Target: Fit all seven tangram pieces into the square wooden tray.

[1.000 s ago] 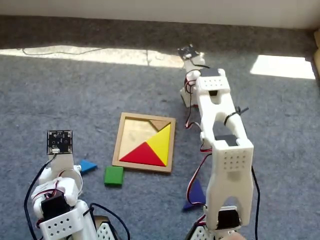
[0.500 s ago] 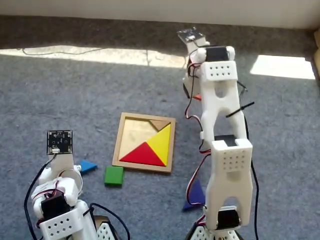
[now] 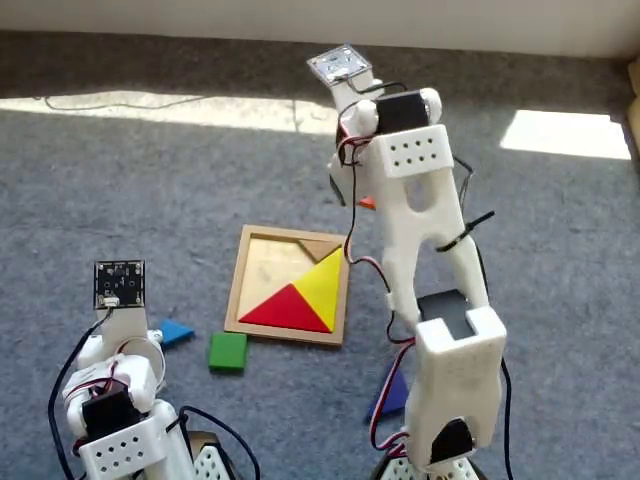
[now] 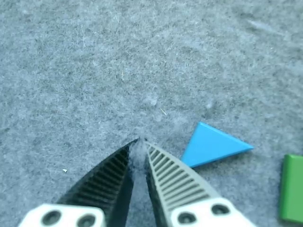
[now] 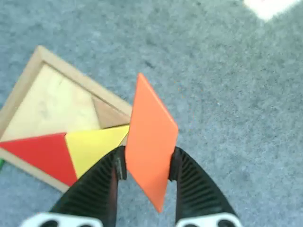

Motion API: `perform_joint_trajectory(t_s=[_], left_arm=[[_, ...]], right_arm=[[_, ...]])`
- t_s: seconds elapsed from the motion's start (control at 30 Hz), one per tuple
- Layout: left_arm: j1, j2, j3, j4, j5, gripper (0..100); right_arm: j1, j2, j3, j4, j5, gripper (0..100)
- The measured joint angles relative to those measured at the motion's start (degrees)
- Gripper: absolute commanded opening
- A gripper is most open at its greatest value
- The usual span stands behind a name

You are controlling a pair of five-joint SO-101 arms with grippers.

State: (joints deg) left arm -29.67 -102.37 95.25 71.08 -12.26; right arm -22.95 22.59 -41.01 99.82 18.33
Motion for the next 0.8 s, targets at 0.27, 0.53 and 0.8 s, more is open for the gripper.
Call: perform_joint_trajectory(t_s=[0.27, 0.53, 0.8], left_arm=[[0.0, 0.0, 0.0, 0.0, 0.0, 1], [0.0, 0.0, 0.0, 0.0, 0.0, 1], [0.0, 0.0, 0.0, 0.0, 0.0, 1]], right_arm=[[-10.1, -15.7, 24.4, -5.6, -3.1, 0.5], [-13.5, -23.4, 39.4, -12.5, -4.3, 0.5], [-16.1, -24.8, 53.4, -18.8, -0.5, 3.2]])
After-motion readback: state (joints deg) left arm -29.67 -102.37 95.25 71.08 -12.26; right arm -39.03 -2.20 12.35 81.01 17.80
